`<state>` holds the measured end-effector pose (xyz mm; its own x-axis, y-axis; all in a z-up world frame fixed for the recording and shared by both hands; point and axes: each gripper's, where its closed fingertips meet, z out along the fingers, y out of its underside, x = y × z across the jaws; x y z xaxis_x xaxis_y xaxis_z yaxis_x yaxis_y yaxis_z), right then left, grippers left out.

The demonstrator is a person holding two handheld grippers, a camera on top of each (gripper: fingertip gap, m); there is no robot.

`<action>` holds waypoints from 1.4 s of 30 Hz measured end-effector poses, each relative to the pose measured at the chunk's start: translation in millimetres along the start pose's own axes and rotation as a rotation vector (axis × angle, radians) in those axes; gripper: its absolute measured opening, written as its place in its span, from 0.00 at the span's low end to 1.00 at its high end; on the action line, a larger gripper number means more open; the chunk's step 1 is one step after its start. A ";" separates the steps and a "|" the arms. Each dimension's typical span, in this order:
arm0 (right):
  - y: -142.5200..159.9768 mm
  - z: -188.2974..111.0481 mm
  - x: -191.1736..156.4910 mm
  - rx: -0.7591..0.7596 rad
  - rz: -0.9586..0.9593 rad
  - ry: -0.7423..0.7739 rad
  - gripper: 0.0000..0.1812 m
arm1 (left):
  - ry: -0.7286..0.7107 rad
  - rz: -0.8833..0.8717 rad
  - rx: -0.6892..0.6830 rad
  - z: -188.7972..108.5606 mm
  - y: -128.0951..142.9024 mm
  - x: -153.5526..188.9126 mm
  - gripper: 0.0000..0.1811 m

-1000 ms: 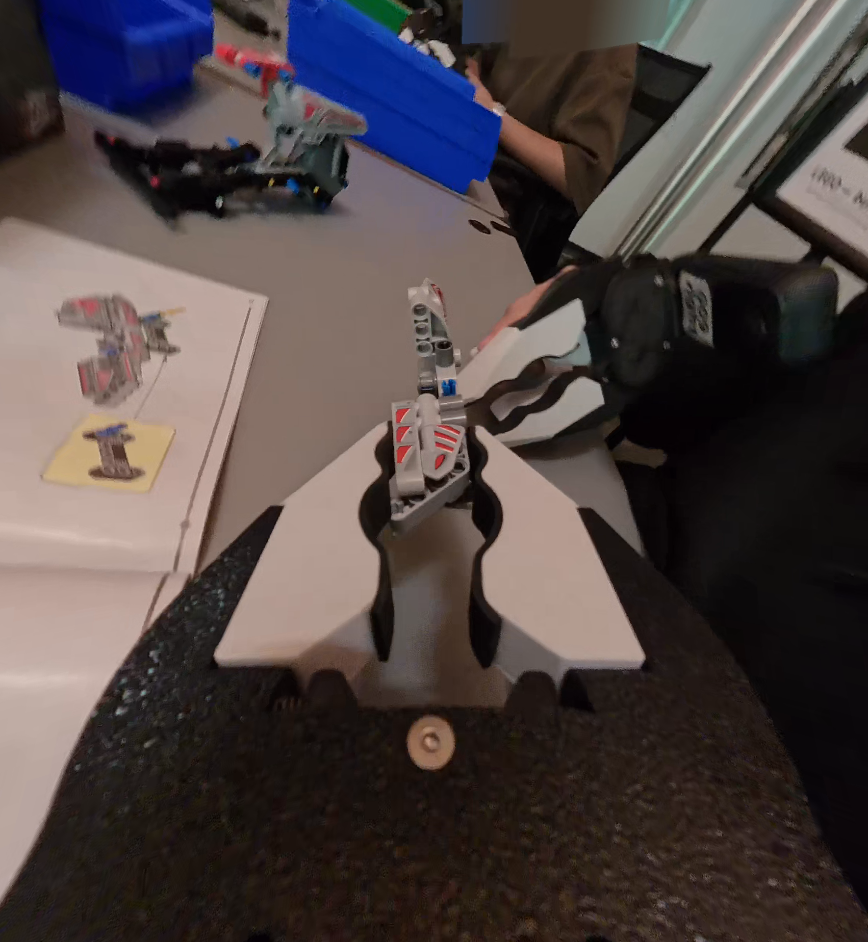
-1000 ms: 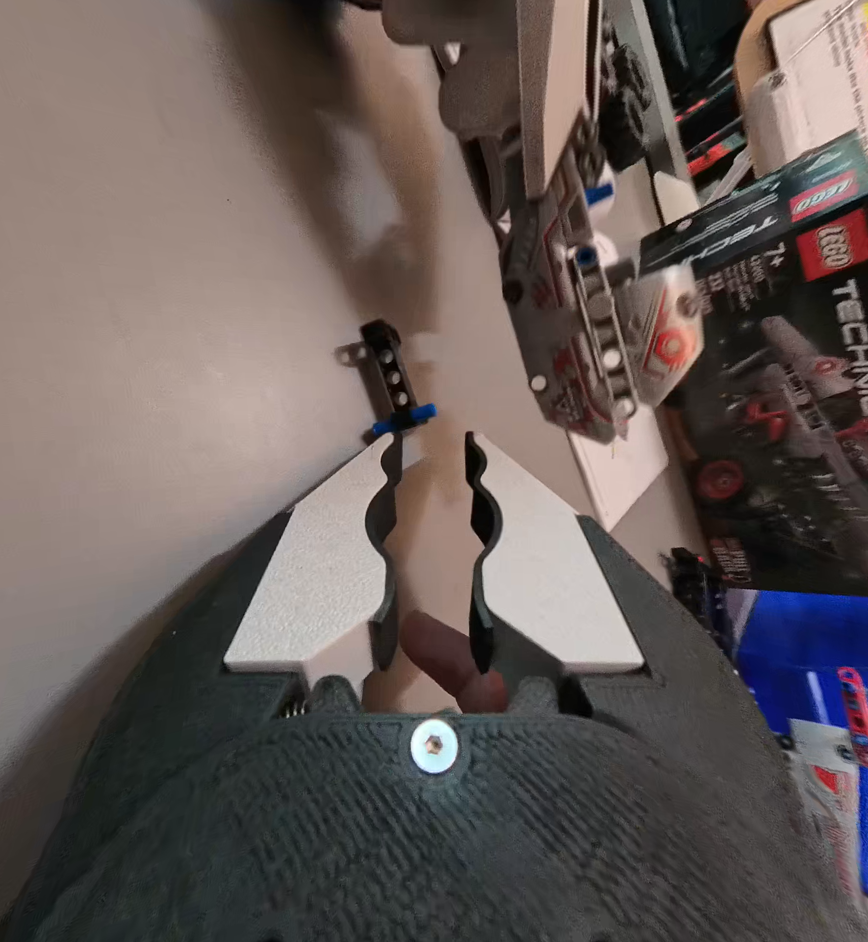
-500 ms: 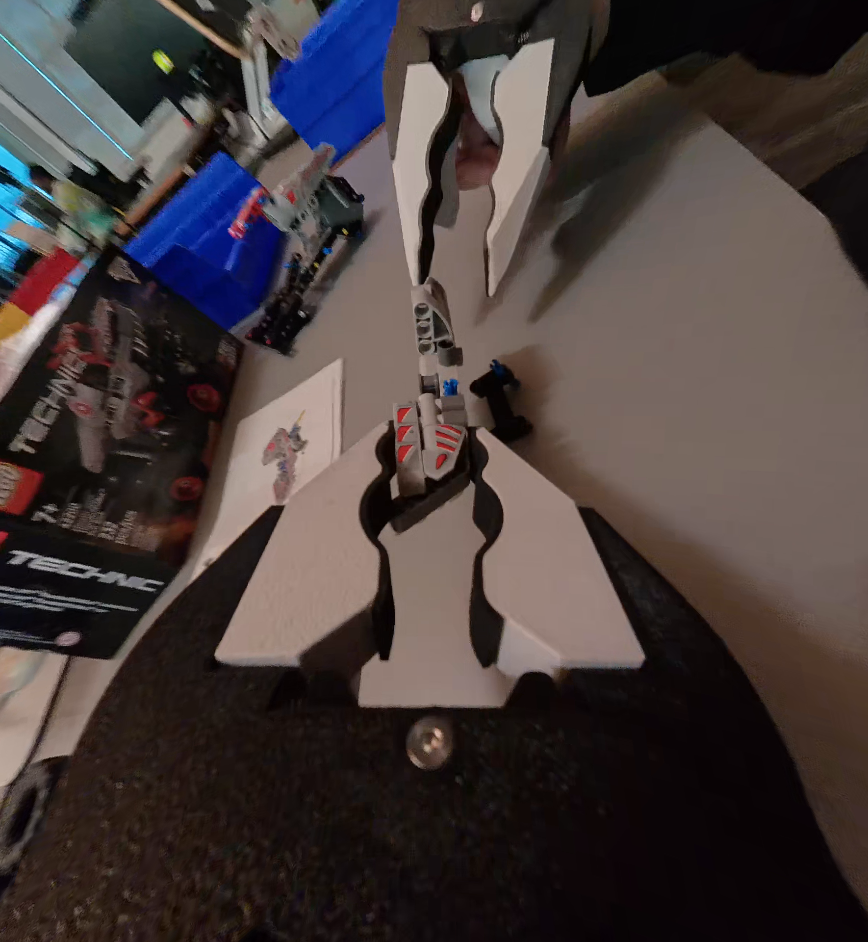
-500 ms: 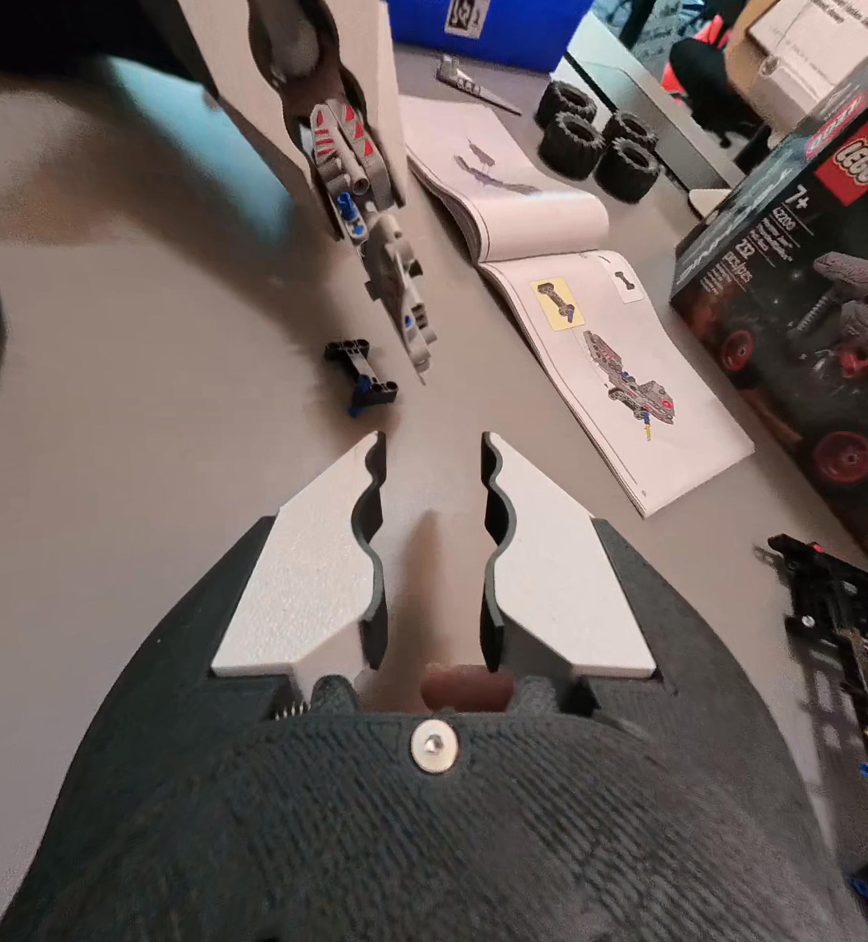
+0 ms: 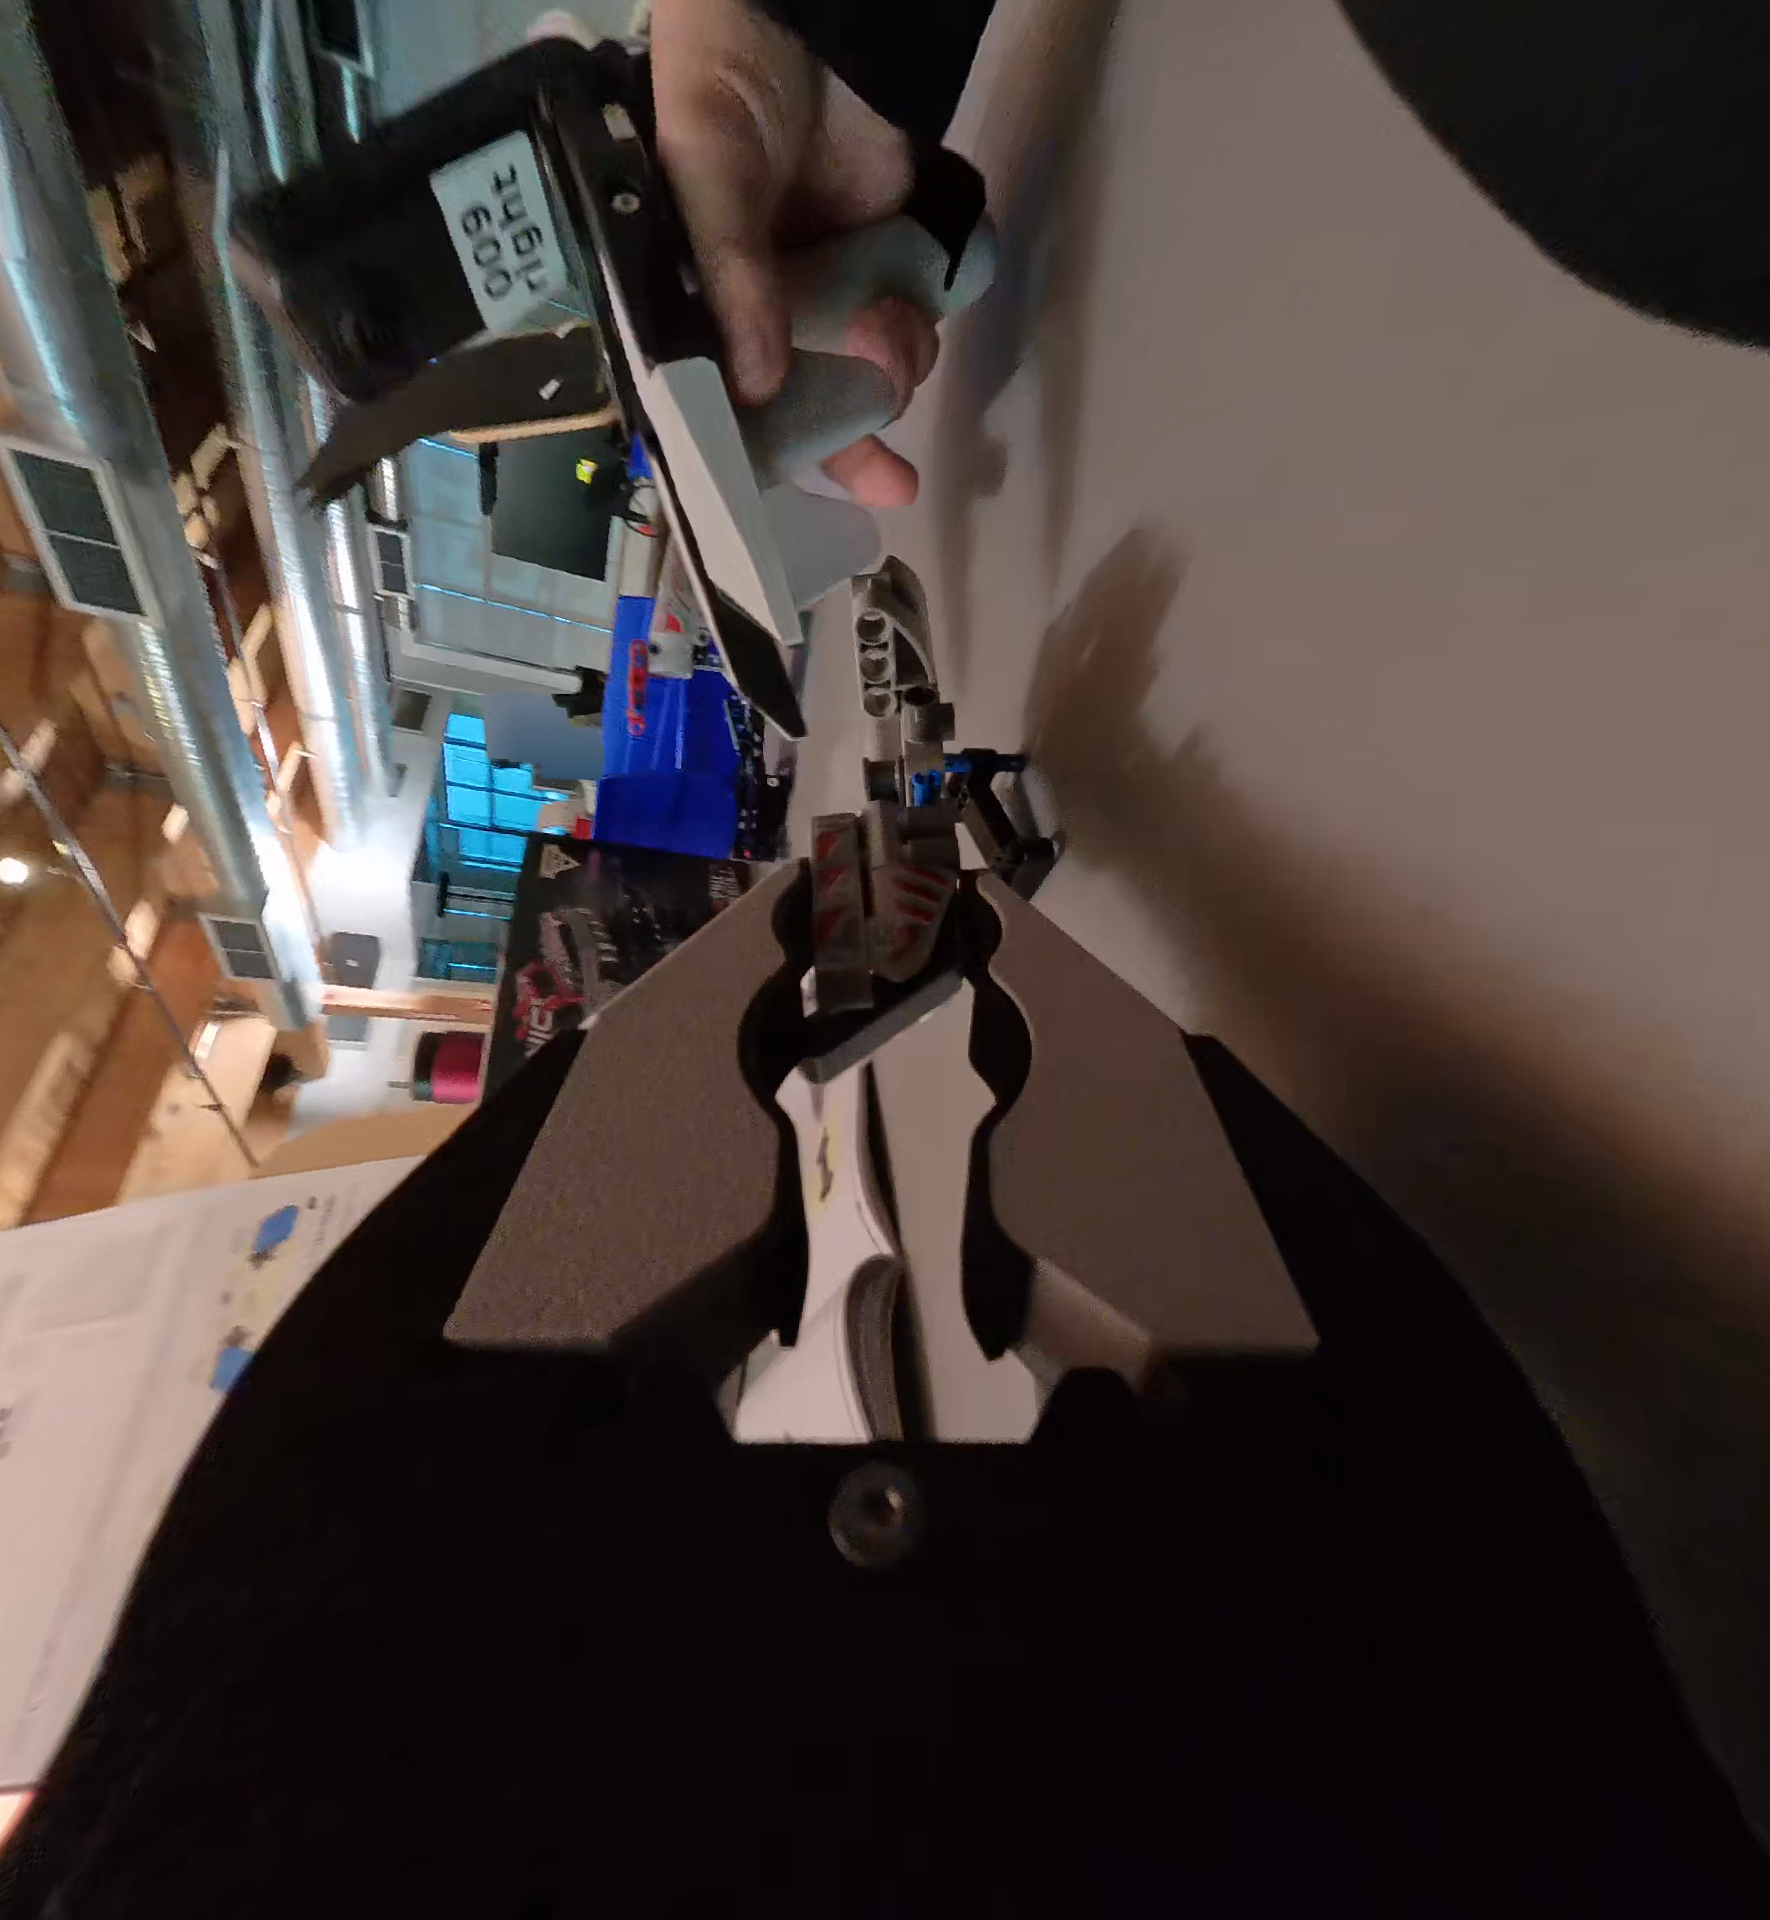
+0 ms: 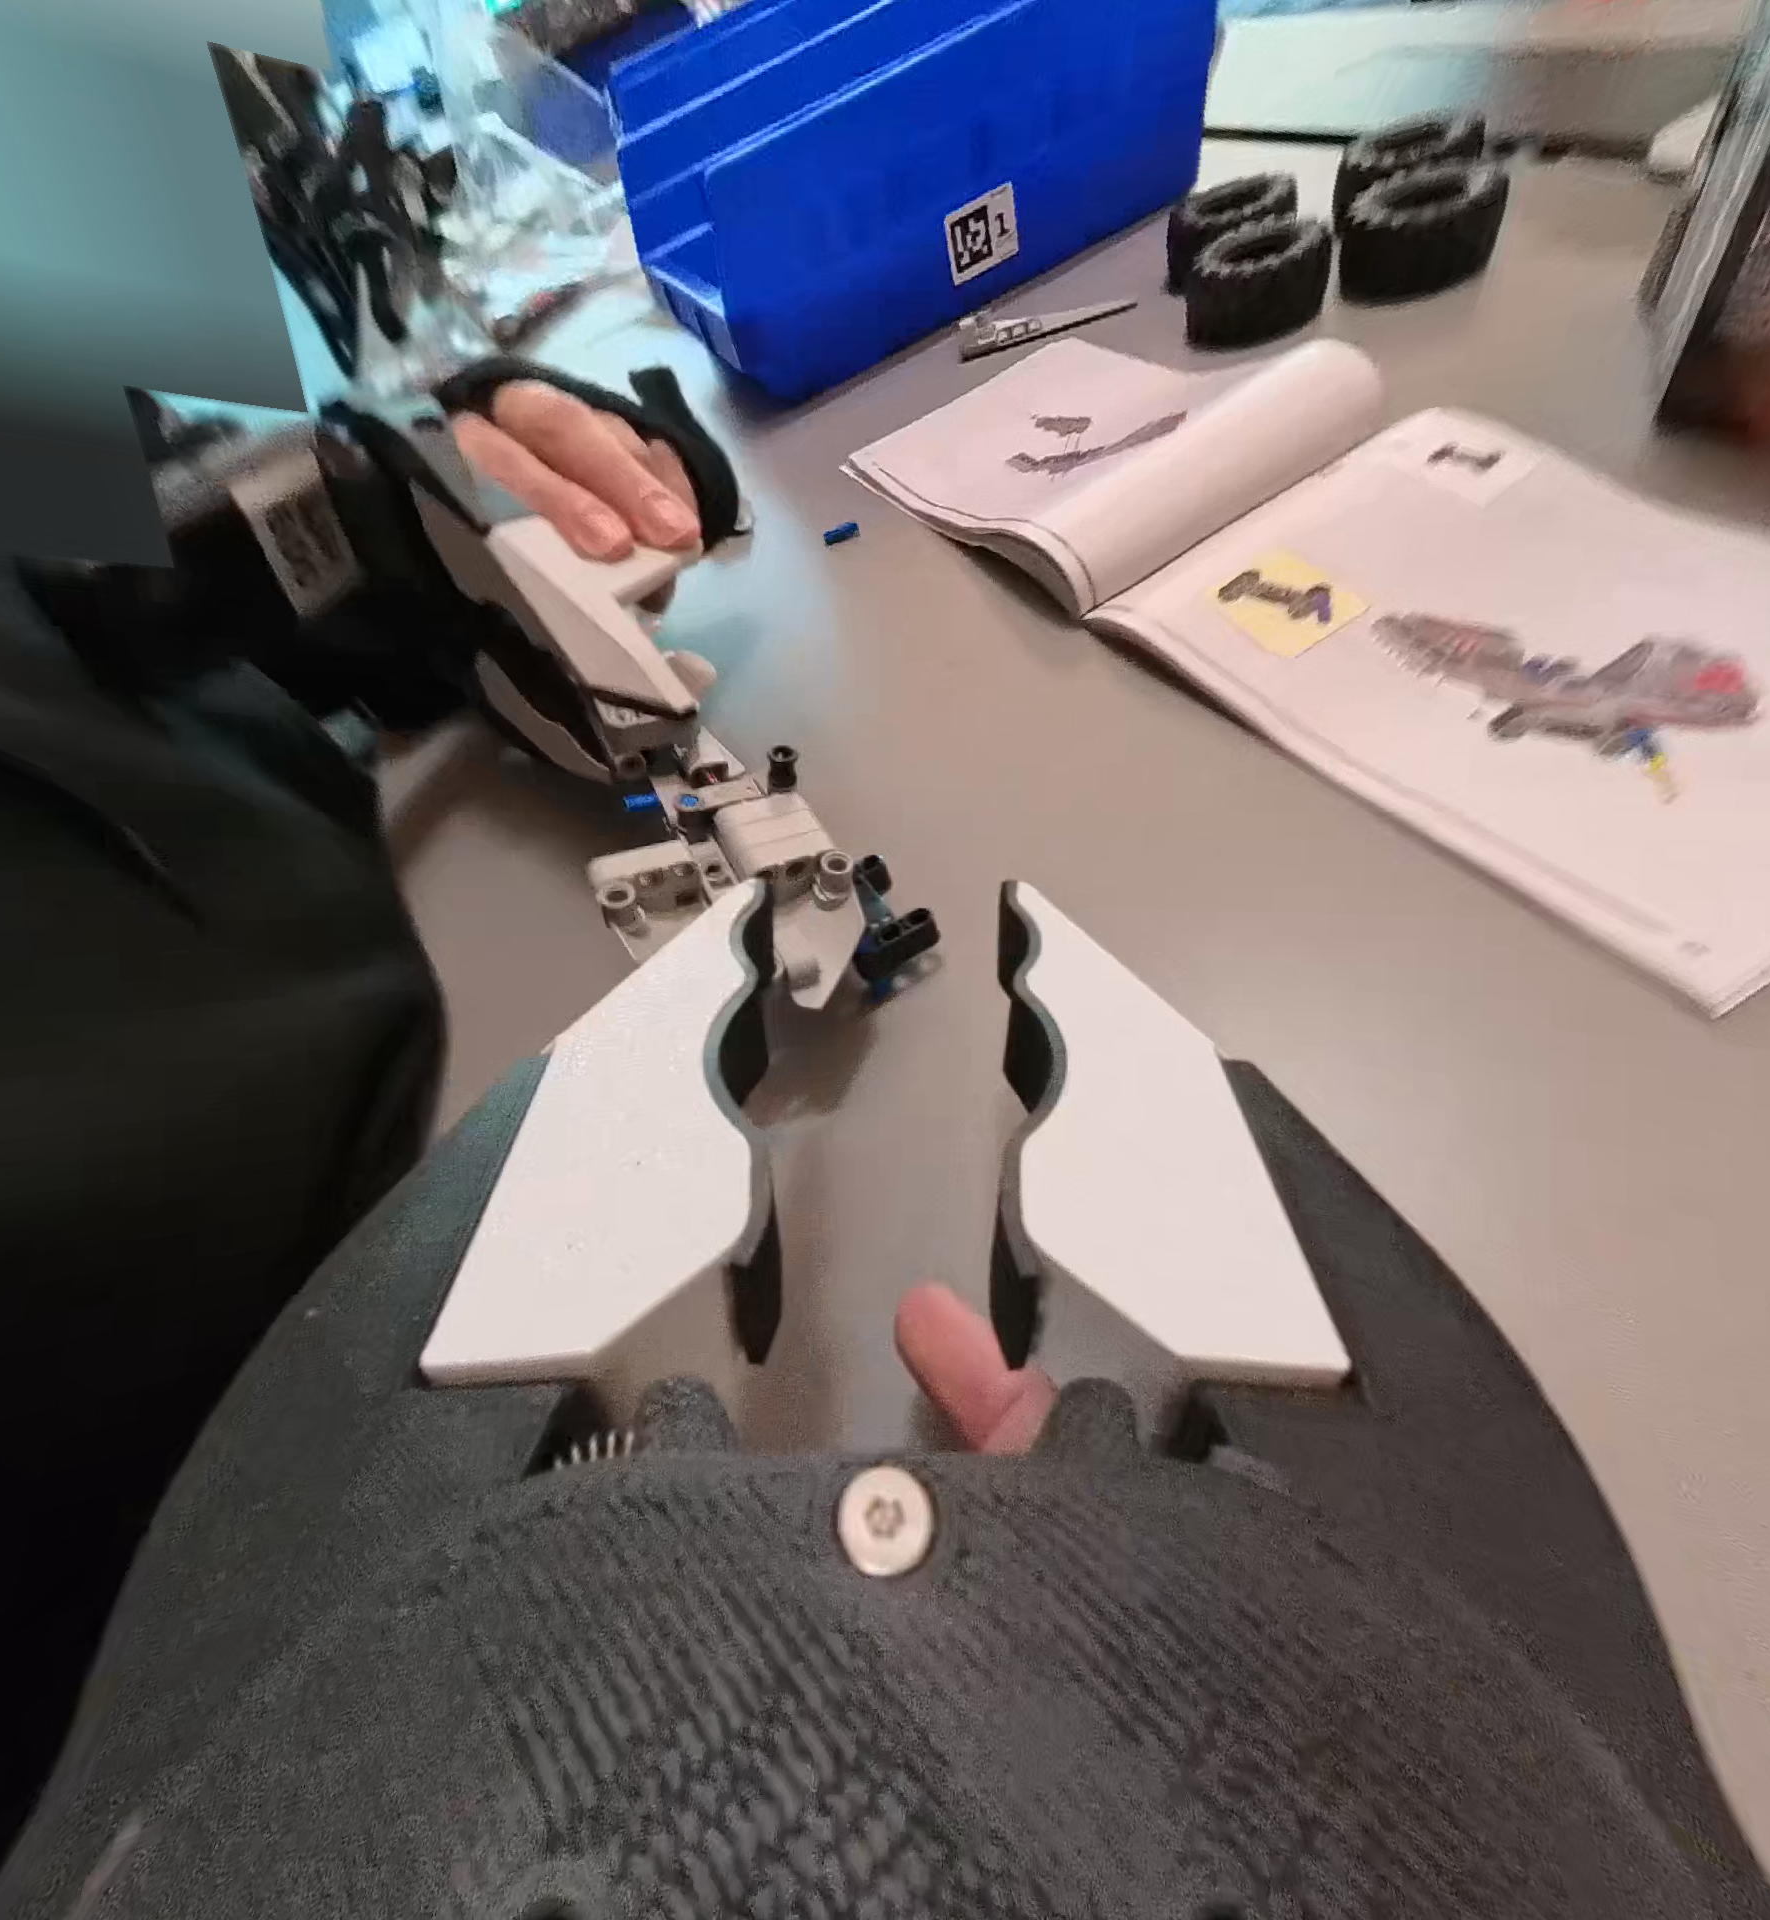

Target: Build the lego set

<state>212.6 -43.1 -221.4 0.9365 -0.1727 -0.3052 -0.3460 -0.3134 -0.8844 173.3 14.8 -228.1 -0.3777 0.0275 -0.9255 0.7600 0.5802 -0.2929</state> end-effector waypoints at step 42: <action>30.5 18.0 -19.3 -0.092 0.505 -0.243 0.01 | 0.526 -0.619 0.095 -30.9 9.3 19.0 0.24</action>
<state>185.0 -32.5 -248.8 0.6359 -0.1054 -0.7646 -0.7478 -0.3295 -0.5765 156.9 45.8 -241.0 -0.9246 0.1166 -0.3626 0.3648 0.5450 -0.7549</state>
